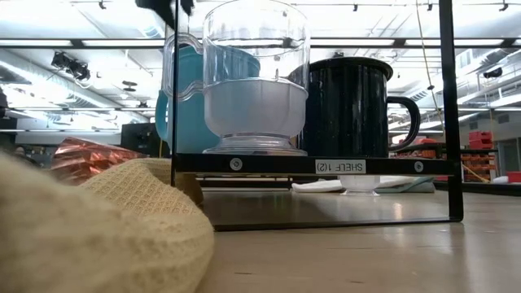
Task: Stack small to large cups/mugs on shelf
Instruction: Put the brown cup on the shelf
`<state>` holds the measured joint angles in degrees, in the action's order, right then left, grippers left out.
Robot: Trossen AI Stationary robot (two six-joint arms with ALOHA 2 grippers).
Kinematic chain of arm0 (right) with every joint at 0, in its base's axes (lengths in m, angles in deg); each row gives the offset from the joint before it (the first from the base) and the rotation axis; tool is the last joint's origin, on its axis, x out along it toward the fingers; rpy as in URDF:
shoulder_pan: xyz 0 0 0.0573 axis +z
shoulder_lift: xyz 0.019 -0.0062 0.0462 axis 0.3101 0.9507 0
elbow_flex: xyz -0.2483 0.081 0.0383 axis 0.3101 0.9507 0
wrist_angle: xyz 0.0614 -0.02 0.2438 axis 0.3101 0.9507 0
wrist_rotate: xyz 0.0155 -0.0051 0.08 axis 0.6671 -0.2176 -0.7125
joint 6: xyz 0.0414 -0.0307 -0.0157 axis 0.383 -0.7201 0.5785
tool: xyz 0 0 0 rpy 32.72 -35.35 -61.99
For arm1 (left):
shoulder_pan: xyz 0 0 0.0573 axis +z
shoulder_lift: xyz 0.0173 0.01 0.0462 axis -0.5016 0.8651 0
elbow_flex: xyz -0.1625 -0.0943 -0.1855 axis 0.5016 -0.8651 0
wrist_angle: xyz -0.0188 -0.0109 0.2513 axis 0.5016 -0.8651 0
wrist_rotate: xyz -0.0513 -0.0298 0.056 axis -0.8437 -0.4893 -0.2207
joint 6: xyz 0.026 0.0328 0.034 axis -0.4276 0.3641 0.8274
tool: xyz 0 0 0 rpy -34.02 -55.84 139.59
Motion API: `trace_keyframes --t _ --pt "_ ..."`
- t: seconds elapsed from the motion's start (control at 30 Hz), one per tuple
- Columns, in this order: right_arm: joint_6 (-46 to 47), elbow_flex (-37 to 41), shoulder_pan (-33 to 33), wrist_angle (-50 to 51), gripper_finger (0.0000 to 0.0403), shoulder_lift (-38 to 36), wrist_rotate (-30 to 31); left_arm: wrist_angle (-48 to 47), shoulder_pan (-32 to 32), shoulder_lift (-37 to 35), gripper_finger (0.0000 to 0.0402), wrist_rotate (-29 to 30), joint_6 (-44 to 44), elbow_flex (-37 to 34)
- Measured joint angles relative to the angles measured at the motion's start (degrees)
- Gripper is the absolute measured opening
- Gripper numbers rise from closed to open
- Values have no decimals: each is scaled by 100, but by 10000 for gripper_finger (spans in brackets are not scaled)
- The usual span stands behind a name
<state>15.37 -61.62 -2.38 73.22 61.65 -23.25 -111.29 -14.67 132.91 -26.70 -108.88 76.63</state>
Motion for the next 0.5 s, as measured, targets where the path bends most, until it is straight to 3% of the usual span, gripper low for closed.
trace_keyframes --t 0.17,0.27,0.4,0.5 --pt "-631 133 -4 -6 76 13 162 137 235 -422 289 40 -929 -344" --pt "-833 365 -4 -2 75 5 383 1656 204 -796 287 74 -1589 -795" --pt "-1035 717 -4 -4 76 -9 553 6036 -45 -1312 282 40 -1833 -1974" --pt "-1148 953 -4 -4 76 -4 717 9496 -161 -1341 280 -429 -2090 -3110"
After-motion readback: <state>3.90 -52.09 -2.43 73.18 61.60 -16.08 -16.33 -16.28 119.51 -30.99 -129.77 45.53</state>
